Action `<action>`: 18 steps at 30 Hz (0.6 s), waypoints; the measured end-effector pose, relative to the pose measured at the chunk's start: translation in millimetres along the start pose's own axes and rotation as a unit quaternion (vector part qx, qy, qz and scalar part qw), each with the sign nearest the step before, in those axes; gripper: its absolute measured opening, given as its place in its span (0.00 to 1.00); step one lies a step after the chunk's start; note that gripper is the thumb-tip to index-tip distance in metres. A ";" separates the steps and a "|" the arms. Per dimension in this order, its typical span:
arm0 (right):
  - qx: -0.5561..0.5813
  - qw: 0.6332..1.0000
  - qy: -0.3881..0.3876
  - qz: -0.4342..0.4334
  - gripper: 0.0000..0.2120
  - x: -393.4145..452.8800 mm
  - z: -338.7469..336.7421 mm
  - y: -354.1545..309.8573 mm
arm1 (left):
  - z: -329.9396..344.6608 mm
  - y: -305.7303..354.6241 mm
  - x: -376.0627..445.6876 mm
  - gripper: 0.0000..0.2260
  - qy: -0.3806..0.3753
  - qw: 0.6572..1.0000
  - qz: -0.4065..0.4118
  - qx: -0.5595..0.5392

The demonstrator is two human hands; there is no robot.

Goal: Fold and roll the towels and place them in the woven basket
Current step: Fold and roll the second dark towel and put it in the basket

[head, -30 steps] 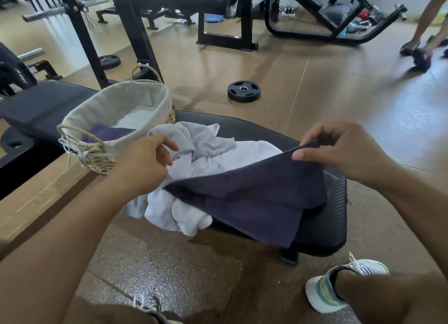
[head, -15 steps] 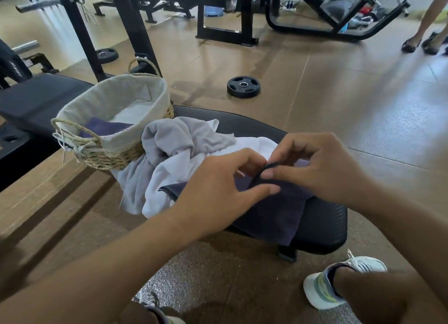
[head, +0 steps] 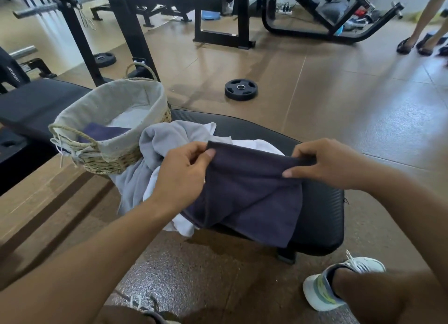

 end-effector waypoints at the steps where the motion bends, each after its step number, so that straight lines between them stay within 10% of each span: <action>1: -0.011 1.000 -0.005 0.014 0.13 0.8 -1.3 6.0 | -2.8 -8.0 4.2 0.06 -0.001 1.000 -0.022 -0.006; 12: 0.199 0.980 -0.008 0.015 0.17 -8.2 -2.8 -17.2 | -6.8 -42.9 16.7 0.12 -0.011 0.977 -0.189 -0.101; 18: 0.223 0.974 0.008 0.029 0.17 -9.5 -4.6 -21.3 | -2.4 -35.1 13.7 0.11 -0.018 0.993 -0.113 -0.038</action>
Point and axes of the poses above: each hand's wrist, its own x-axis towards the middle knuckle, its own z-axis out of the palm, y = z × x, the point moved 6 cm from there along x, towards the middle knuckle, and after that the axes turned 5 degrees about x, right-handed, at the moved point
